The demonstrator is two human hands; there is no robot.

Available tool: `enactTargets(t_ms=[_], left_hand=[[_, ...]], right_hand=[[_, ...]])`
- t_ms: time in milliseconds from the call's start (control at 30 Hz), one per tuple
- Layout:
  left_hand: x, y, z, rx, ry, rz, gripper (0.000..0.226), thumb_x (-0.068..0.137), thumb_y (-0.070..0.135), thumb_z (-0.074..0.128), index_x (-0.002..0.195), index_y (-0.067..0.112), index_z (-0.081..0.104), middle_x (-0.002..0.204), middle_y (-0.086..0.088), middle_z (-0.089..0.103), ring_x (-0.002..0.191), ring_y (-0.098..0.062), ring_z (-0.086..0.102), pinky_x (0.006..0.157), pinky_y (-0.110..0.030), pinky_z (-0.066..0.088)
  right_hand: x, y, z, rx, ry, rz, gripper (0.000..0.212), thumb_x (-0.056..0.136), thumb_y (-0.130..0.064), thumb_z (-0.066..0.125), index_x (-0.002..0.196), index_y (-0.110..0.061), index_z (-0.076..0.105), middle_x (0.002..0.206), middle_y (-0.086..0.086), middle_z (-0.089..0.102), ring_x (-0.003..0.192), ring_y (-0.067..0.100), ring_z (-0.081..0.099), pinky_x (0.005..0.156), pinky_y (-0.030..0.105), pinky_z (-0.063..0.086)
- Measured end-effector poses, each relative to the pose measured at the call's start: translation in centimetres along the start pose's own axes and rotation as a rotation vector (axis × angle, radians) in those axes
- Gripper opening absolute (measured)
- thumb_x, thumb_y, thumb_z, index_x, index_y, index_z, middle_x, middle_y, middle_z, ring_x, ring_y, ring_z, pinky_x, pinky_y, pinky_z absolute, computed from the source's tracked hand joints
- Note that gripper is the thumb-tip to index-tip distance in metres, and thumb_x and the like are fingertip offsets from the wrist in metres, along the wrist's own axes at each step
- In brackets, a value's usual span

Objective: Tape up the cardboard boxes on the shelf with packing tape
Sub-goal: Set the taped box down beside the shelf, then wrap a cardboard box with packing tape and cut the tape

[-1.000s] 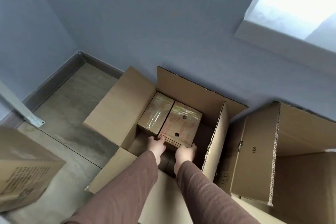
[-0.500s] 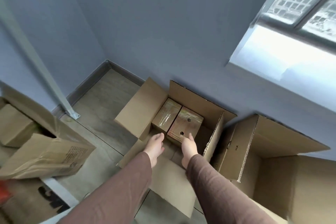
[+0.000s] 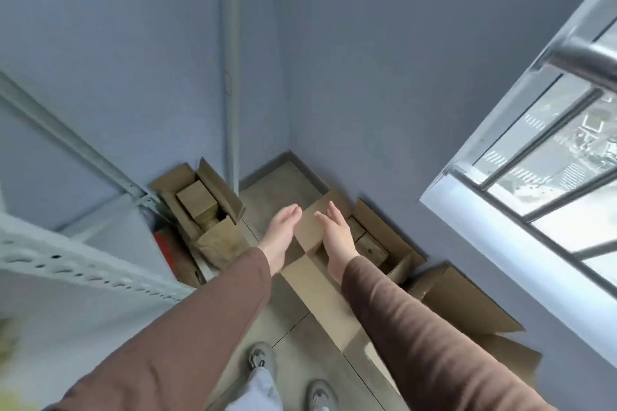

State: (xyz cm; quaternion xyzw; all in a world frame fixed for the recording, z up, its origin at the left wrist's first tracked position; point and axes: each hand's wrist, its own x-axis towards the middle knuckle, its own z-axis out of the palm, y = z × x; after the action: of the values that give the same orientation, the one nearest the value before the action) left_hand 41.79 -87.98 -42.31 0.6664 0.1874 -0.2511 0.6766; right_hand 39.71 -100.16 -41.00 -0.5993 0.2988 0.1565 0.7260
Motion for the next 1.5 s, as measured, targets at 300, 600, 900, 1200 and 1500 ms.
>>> enactTargets(t_ms=[300,600,900,1200,1500], left_hand=[[-20.8,7.9,-7.9,-0.222,0.141,0.271,0.045,0.107,0.041,0.048,0.149,0.026,0.048,0.152,0.016,0.046,0.137,0.002,0.036,0.112,-0.024,0.023],[-41.7,6.7,-24.0,-0.326,0.373,0.482,0.035,0.108,0.037,0.045,0.14,0.026,0.057,0.133,0.024,0.06,0.128,0.004,0.048,0.109,-0.019,0.032],[-59.4,3.0,-42.3,-0.319,0.611,0.654,0.029,0.109,0.04,0.043,0.129,0.035,0.063,0.138,0.023,0.059,0.141,-0.003,0.041,0.125,-0.036,0.021],[-63.2,4.4,-51.5,-0.383,0.57,0.702,0.051,0.11,0.049,0.031,0.153,0.026,0.046,0.159,0.01,0.041,0.15,-0.012,0.03,0.127,-0.041,0.019],[-57.8,9.7,-57.8,-0.429,0.543,0.684,0.053,0.11,0.046,0.033,0.156,0.022,0.04,0.165,0.003,0.034,0.154,-0.017,0.025,0.128,-0.044,0.017]], right_hand=[[-19.2,-6.4,7.9,-0.101,-0.256,-0.217,0.042,0.103,-0.028,0.057,0.145,-0.029,0.054,0.136,-0.019,0.057,0.12,-0.006,0.05,0.092,0.018,0.036],[-36.7,-3.9,23.7,-0.151,-0.557,-0.376,0.025,0.101,-0.023,0.058,0.122,-0.028,0.071,0.125,-0.013,0.071,0.119,0.001,0.06,0.088,0.02,0.043],[-52.1,1.3,39.0,-0.156,-0.801,-0.499,0.022,0.1,-0.025,0.059,0.117,-0.03,0.073,0.123,-0.018,0.07,0.122,-0.002,0.054,0.097,0.026,0.041],[-55.2,-0.2,47.9,-0.197,-0.855,-0.57,0.022,0.103,-0.029,0.056,0.122,-0.036,0.066,0.139,-0.013,0.06,0.138,0.01,0.045,0.12,0.035,0.031],[-47.3,-5.0,56.2,-0.205,-0.788,-0.605,0.03,0.104,-0.031,0.054,0.133,-0.035,0.061,0.148,-0.009,0.053,0.144,0.013,0.04,0.123,0.041,0.026]])
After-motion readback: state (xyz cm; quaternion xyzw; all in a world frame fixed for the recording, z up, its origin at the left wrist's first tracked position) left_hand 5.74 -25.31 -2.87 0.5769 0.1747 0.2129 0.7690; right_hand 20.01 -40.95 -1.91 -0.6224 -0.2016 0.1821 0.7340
